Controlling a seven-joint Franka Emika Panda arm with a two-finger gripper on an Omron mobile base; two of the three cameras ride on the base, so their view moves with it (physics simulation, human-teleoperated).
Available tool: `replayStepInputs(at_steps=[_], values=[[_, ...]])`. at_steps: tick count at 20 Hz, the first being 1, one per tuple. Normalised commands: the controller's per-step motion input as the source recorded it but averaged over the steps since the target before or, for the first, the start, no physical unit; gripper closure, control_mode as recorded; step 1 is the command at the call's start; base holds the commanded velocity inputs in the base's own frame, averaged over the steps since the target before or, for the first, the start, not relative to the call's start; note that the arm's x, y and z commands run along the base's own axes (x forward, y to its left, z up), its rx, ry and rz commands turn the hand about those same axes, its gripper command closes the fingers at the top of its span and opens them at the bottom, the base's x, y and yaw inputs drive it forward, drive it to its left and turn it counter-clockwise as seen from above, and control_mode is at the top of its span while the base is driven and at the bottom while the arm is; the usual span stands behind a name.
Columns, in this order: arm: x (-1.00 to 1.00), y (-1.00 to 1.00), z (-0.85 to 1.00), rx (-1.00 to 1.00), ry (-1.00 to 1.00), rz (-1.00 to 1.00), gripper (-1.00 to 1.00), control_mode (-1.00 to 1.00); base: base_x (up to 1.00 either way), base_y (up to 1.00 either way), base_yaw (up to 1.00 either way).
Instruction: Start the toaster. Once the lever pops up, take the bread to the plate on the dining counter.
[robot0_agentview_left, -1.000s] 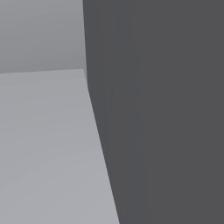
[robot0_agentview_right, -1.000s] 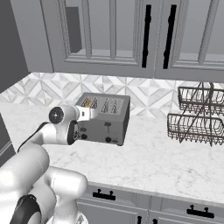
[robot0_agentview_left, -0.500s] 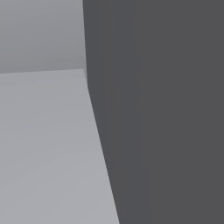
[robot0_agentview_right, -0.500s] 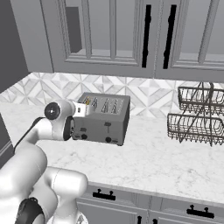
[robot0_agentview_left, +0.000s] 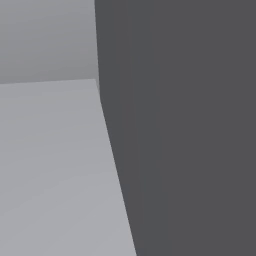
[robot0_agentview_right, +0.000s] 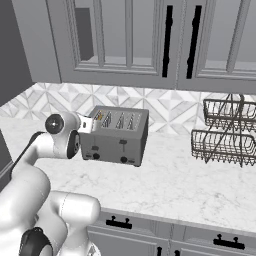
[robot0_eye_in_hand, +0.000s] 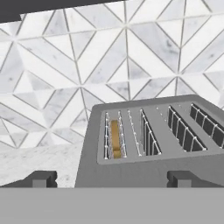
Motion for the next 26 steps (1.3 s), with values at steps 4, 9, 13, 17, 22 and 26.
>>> replayStepInputs(at_steps=[4, 9, 13, 17, 22, 26], values=[[0.00, 0.09, 0.00, 0.00, 0.00, 0.00, -1.00, -1.00, 0.00, 0.00, 0.00], [0.10, 0.00, 0.00, 0.00, 0.00, 0.00, -1.00, -1.00, 0.00, 0.00, 0.00], [0.21, 0.00, -0.01, 0.00, 0.00, 0.00, -1.00, -1.00, 0.00, 0.00, 0.00], [0.05, 0.01, -0.15, -0.10, 0.00, 0.00, -1.00, -1.00, 0.00, 0.00, 0.00], [0.08, 0.00, -0.14, -0.08, 0.00, 0.00, -1.00, -1.00, 0.00, 0.00, 0.00], [0.14, 0.00, -0.19, -0.05, 0.00, 0.00, -1.00, -1.00, 0.00, 0.00, 0.00]])
